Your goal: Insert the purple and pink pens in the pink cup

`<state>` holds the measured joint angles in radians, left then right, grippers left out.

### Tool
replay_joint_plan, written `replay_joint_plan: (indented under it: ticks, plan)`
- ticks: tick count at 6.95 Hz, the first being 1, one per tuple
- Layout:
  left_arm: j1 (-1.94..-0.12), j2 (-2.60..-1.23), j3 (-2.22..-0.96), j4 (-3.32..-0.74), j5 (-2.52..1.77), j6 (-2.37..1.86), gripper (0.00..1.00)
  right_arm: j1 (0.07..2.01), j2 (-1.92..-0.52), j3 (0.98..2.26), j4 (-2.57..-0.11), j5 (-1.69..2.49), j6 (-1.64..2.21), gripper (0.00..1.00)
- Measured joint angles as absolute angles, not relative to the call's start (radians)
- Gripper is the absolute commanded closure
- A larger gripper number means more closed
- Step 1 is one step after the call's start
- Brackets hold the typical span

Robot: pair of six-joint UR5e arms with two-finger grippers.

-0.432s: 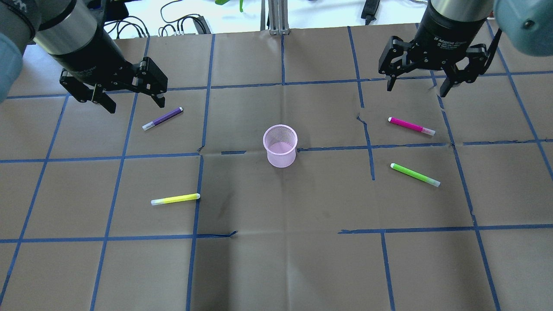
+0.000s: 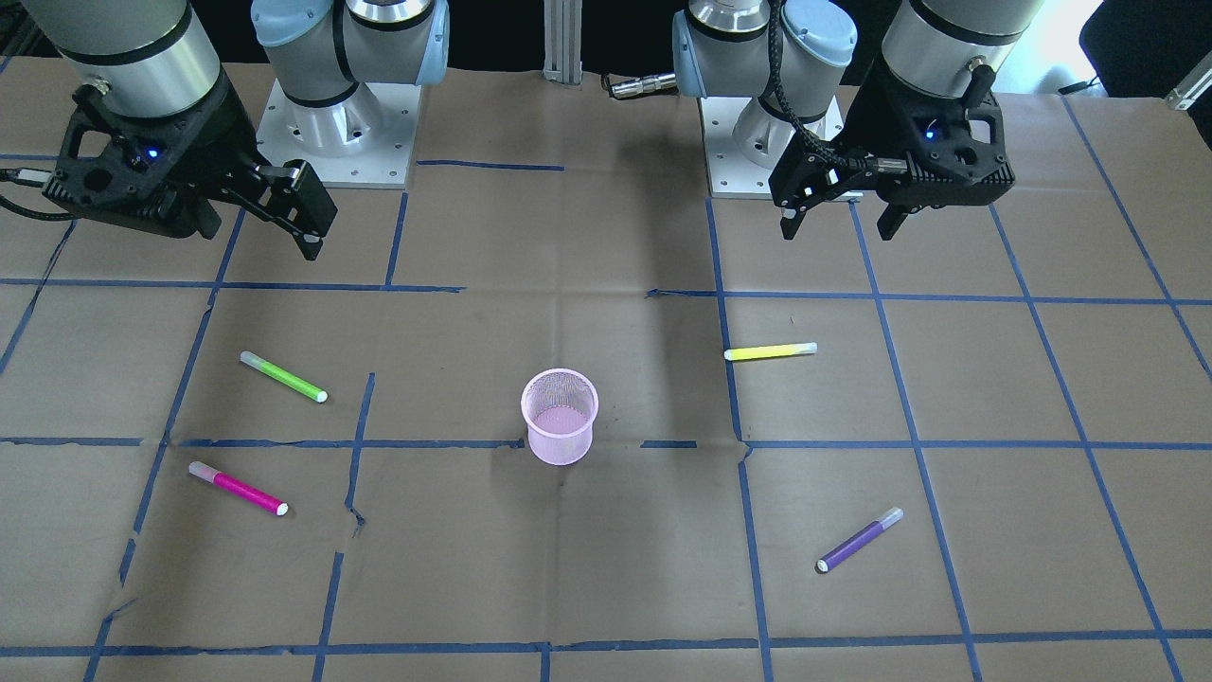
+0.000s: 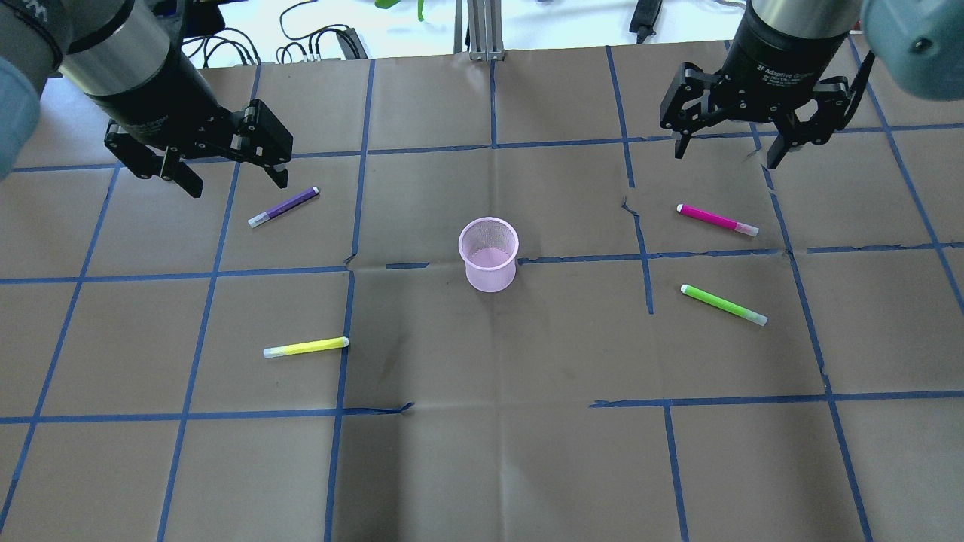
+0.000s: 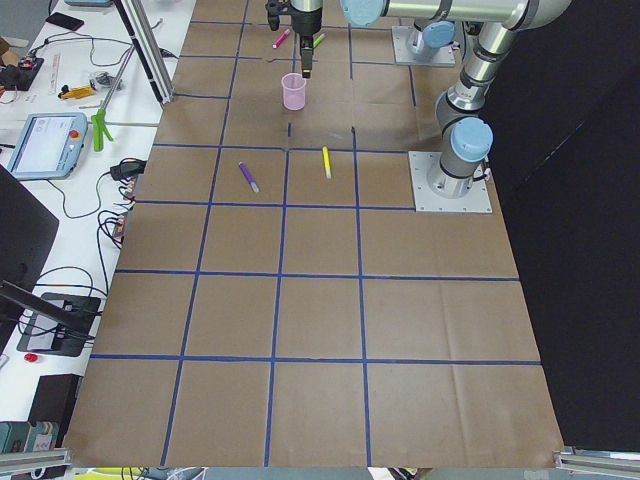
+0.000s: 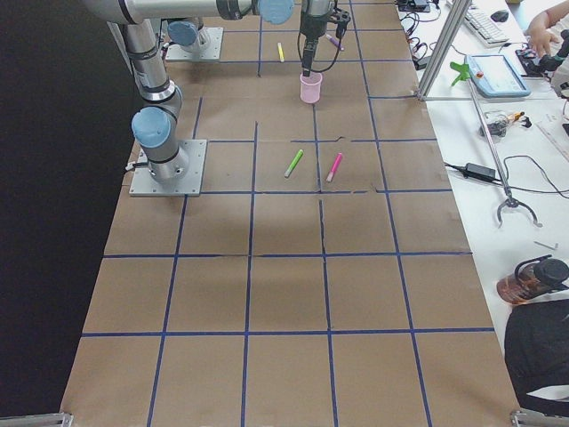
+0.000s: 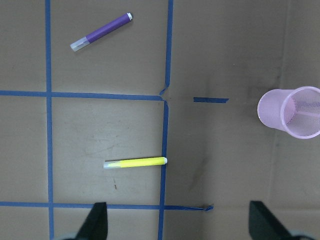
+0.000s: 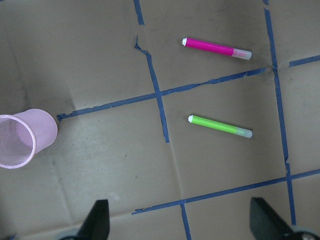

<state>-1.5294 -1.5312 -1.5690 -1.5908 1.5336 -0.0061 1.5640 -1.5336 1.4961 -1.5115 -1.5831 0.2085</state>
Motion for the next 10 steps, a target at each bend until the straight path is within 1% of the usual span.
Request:
replay_joint_plan:
  ticks: [5, 8, 10]
  plan:
    - [-1.529, -1.531, -1.568, -1.591, 1.534, -0.008, 0.02, 1.566, -1.529, 1.489, -1.52, -1.577, 0.198, 0.0]
    - [-1.529, -1.531, -1.565, -1.591, 1.533, -0.008, 0.02, 1.561, -1.507, 1.488, -1.583, -1.589, -0.071, 0.0]
    - [-1.529, -1.532, -1.566, -1.59, 1.533, -0.008, 0.02, 1.542, -1.472, 1.488, -1.615, -1.597, -0.184, 0.0]
